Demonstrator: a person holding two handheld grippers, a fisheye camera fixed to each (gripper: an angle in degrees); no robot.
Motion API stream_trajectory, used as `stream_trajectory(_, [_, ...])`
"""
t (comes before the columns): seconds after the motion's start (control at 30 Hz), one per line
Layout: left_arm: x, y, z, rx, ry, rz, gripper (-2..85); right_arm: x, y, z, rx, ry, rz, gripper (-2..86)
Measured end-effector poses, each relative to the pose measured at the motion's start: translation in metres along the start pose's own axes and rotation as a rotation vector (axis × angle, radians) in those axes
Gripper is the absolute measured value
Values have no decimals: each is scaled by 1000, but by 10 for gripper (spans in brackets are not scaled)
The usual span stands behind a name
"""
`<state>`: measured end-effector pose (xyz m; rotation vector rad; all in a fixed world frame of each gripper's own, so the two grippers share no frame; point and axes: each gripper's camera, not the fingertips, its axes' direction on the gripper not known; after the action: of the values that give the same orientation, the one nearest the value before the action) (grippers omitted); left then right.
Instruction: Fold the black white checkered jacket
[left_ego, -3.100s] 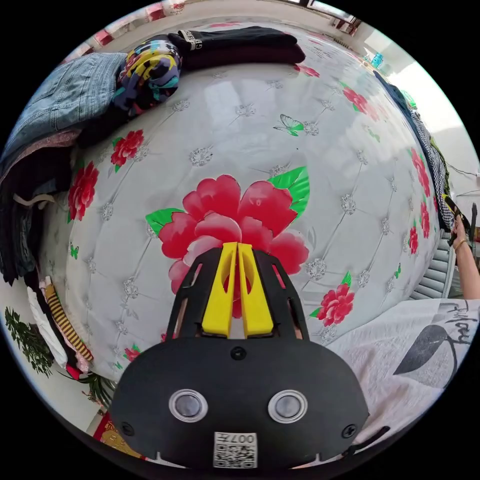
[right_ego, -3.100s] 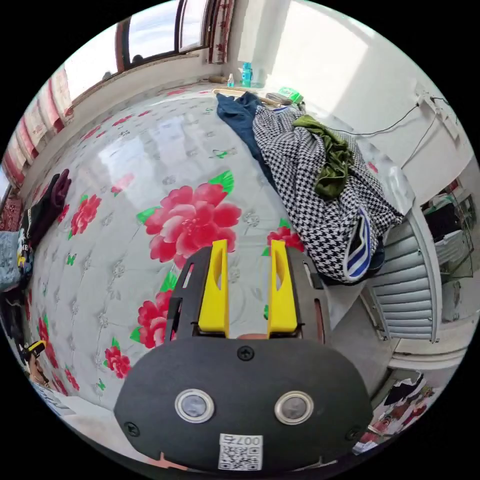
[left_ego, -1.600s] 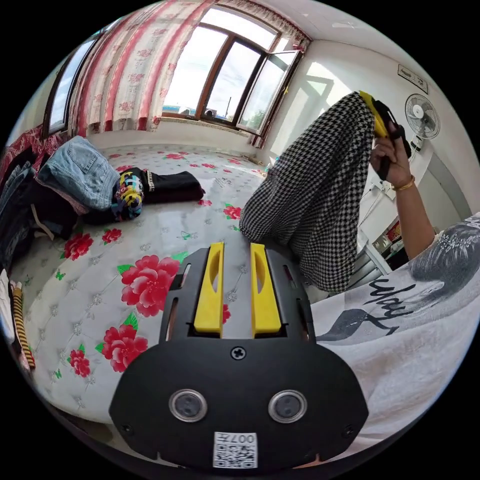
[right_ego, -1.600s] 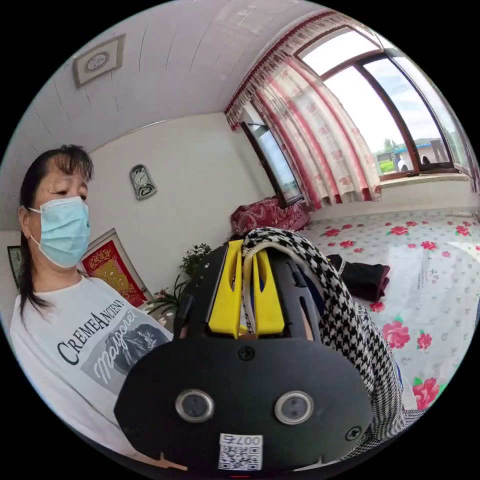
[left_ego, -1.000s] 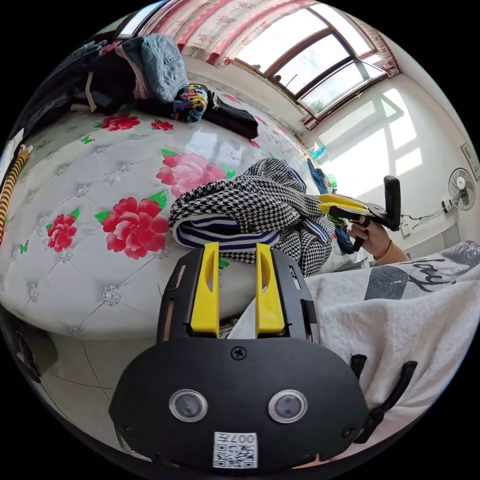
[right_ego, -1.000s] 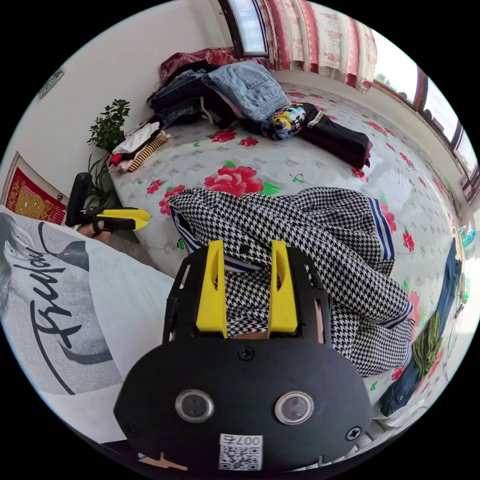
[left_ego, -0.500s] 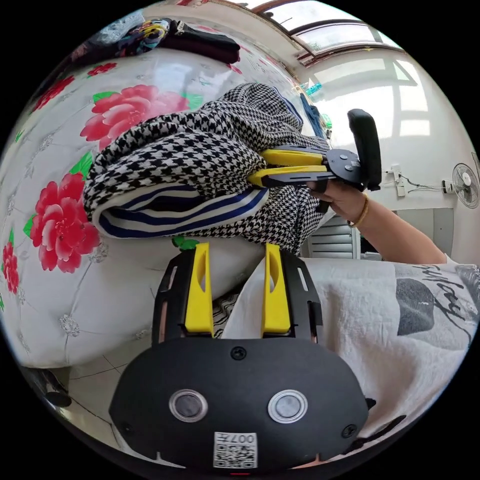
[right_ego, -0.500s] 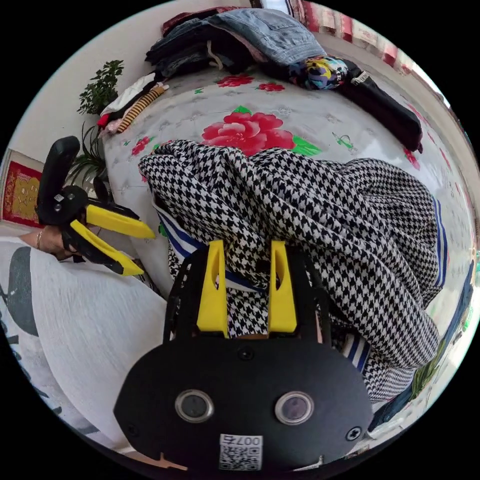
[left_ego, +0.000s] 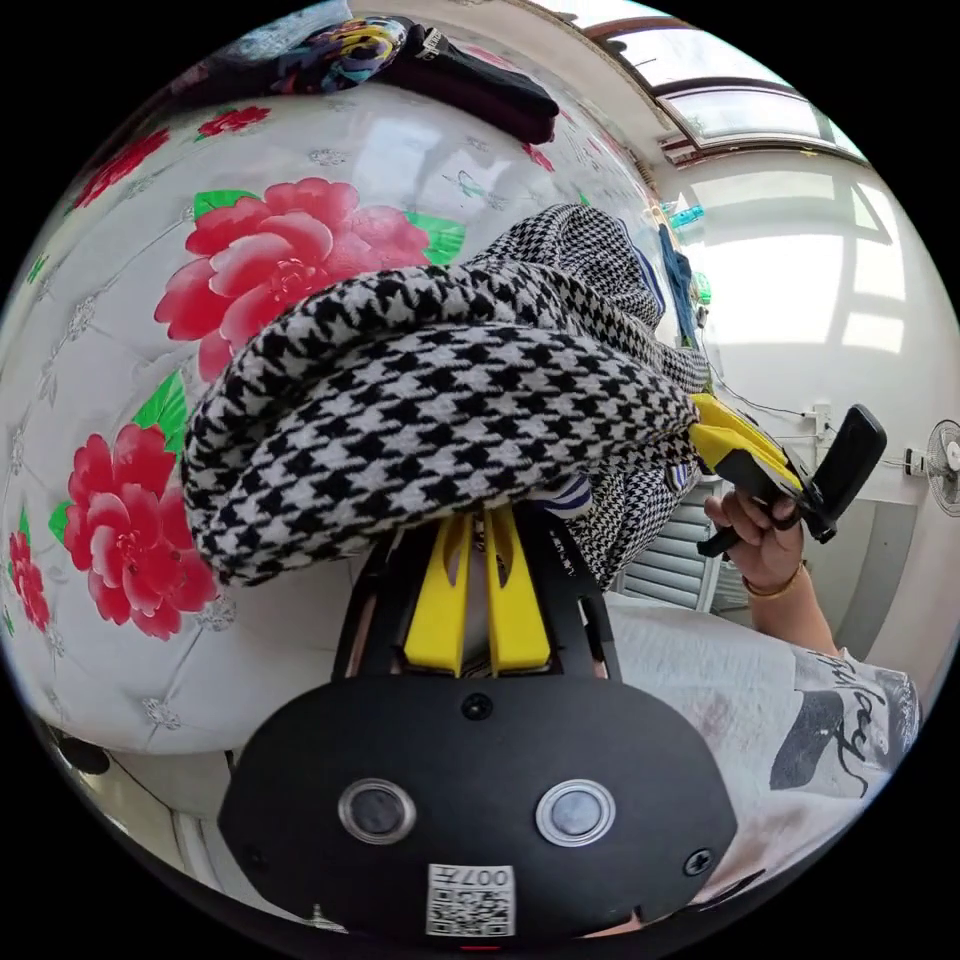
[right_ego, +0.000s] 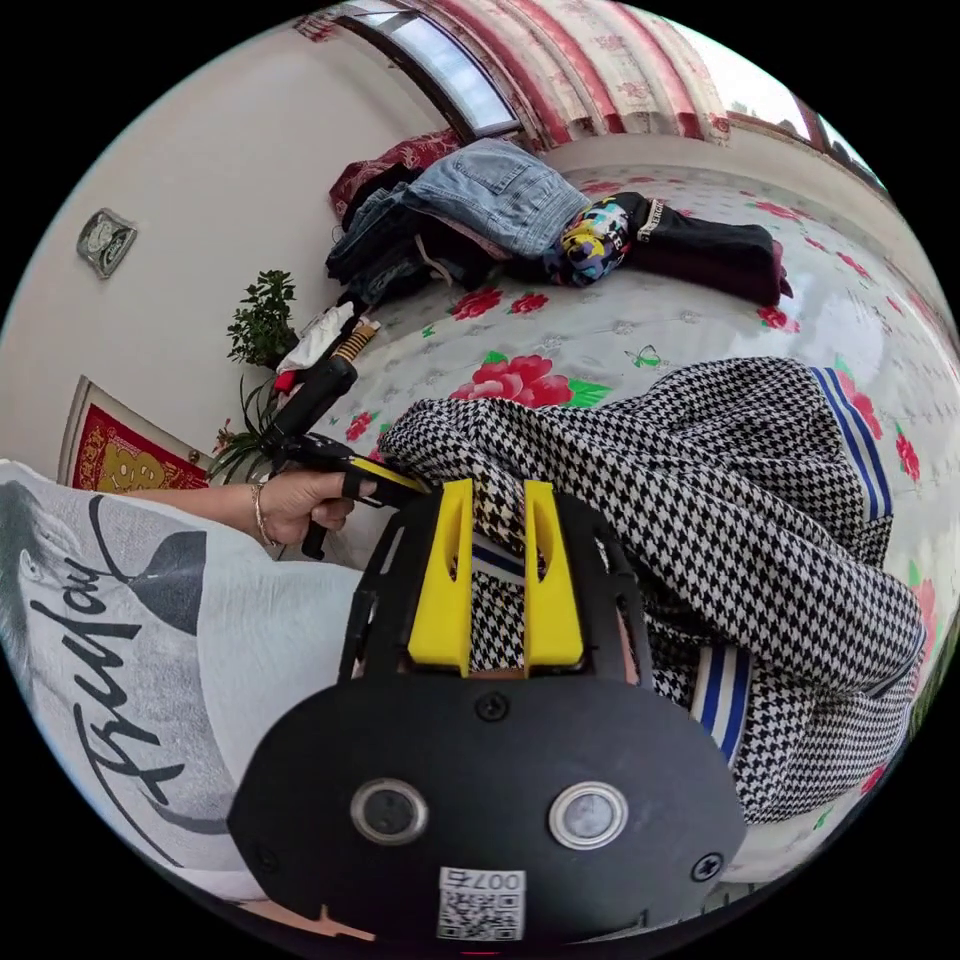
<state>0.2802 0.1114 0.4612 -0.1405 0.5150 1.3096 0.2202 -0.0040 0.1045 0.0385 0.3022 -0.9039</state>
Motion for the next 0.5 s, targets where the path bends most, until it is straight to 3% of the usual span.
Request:
stream_trajectory(0.2, [-3, 33, 4, 38, 83, -85, 7, 1, -13, 14, -134, 241, -118, 124])
stream_trajectory(0.33, [6, 51, 6, 74, 116, -80, 100, 17, 14, 59, -365, 171, -66, 90])
stream_trajectory(0.5, [23, 57, 38, -9, 128, -77, 135, -2, 29, -14, -152, 204, -32, 21])
